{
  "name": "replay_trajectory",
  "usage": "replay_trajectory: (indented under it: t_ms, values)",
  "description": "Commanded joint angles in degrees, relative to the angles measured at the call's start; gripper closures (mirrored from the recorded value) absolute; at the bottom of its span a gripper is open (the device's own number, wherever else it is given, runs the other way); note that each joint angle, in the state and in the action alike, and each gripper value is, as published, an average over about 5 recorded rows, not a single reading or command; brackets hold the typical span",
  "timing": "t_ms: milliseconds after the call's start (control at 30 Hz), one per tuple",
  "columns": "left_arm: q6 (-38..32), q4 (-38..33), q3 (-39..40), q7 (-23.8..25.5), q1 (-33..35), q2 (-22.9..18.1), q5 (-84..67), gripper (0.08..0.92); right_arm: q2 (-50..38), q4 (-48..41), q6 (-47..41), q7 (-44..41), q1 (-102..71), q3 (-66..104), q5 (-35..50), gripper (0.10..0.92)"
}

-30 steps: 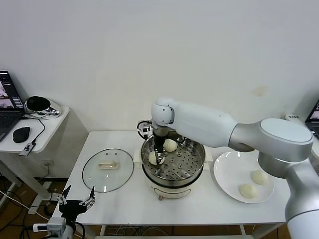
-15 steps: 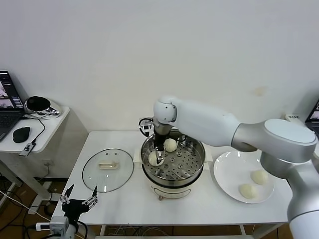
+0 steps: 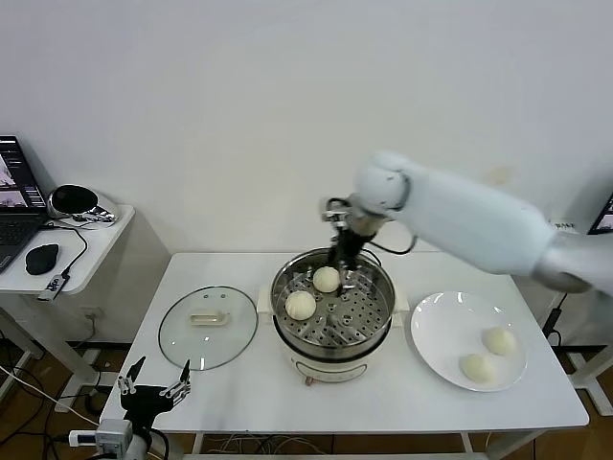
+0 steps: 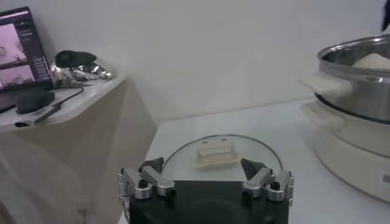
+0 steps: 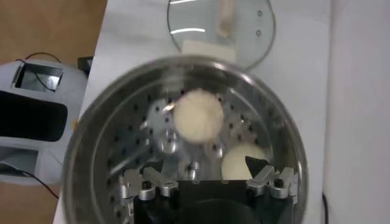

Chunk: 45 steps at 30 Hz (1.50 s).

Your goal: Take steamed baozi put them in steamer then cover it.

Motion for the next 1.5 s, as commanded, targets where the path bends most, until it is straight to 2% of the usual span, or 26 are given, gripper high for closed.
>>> replay_trajectory:
  t_ms: [33,267,367,500,1100,1500]
  values:
    - [-0.19,-0.34,0.06,-0.47,1.15,0.33,-0.19,0.177,-24.33,8.85,8.71,-2.77,-6.14,8.64,-12.07,0.203]
    - [-0.16,-1.03,1.19,-0.16,2.14,0.31,0.68,0.177,-28.43,10.73,11.97,-4.21,-32.56,26.80,-21.21,0.203]
    - [-0.21,-1.19,1.46,-0.05,2.73,0.30,1.36,0.177,-28.06,11.07,13.66,-5.19,-39.97,31.25,-25.47,0.203]
    - [-0.15,-1.14,1.64,0.00,2.88,-0.16,2.11,0.177,-26.57,10.06,14.20,-4.90,-44.86,32.91,-27.07,0.203]
    - [-0.16,0.74,2.72,0.26,2.60,-0.67,3.46,0.177,-18.37,0.46,16.61,-2.11,-45.75,31.17,-32.61,0.203]
    - [-0.16,1.63,2.83,0.31,2.38,-0.73,3.66,0.177,-15.39,-2.52,17.56,-1.18,-45.26,29.79,-33.95,0.203]
